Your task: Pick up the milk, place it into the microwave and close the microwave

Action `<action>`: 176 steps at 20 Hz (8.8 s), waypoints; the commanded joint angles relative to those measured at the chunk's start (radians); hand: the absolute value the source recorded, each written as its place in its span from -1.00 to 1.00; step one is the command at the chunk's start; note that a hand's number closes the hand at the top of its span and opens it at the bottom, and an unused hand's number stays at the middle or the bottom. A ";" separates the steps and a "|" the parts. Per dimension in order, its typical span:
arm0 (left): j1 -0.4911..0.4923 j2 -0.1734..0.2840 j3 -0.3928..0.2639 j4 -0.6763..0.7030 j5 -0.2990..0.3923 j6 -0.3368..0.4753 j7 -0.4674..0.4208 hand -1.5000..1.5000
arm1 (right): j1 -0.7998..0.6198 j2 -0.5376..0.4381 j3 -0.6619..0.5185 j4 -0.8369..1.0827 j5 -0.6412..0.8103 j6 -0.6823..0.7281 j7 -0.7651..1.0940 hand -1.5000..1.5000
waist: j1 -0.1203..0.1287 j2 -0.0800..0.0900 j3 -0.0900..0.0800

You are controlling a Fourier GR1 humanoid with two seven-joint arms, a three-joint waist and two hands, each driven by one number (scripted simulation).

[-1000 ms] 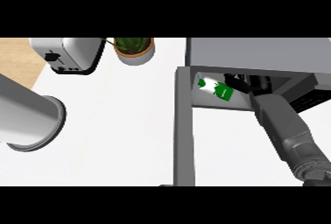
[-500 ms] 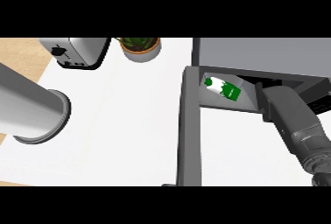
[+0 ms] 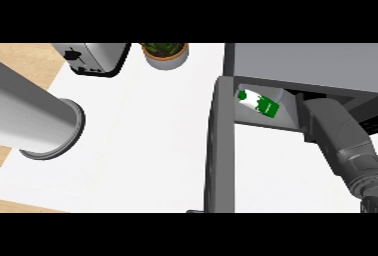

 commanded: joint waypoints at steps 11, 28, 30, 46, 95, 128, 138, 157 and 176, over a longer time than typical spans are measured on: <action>-0.052 0.040 0.001 0.038 -0.017 0.008 0.006 -1.00 | -0.053 -0.092 0.006 0.021 -0.001 -0.006 0.016 1.00 | 0.038 0.035 0.007; -0.094 0.061 -0.011 0.074 -0.080 -0.027 0.003 -1.00 | -0.110 -0.044 -0.016 0.011 -0.047 0.088 -0.031 -1.00 | 0.063 0.040 0.010; -0.102 0.051 -0.018 0.081 -0.100 -0.030 -0.002 -1.00 | -0.119 -0.025 0.010 0.039 -0.025 0.131 0.006 -1.00 | 0.069 0.039 0.007; -0.128 0.040 -0.074 0.127 -0.145 -0.067 0.003 -1.00 | -0.217 0.076 0.065 0.028 0.016 -0.021 0.118 -1.00 | 0.081 0.017 0.002; -0.185 -0.231 -0.496 0.381 -0.851 -0.274 -0.293 1.00 | 0.478 0.275 0.078 -0.195 -0.105 0.527 -0.215 -1.00 | -0.204 -0.077 -0.006; -0.491 -0.231 -1.432 0.941 -1.144 0.504 -0.555 1.00 | 1.426 0.075 0.243 -1.477 -0.480 0.935 -0.004 -1.00 | -0.218 -0.055 -0.006; -0.715 -0.231 -1.658 1.005 -0.919 0.884 -0.534 1.00 | 1.450 0.007 0.288 -1.761 -0.613 0.939 0.197 -1.00 | -0.255 -0.045 -0.007; -1.116 -0.231 -1.587 1.184 -0.588 1.233 -0.528 1.00 | 1.493 -0.060 0.315 -2.025 -0.770 0.882 0.429 -1.00 | -0.346 -0.019 -0.006; -1.307 -0.232 -1.457 1.420 -0.283 1.165 -0.663 1.00 | 1.458 -0.123 0.262 -2.115 -0.881 0.833 0.536 -1.00 | -0.394 0.011 -0.005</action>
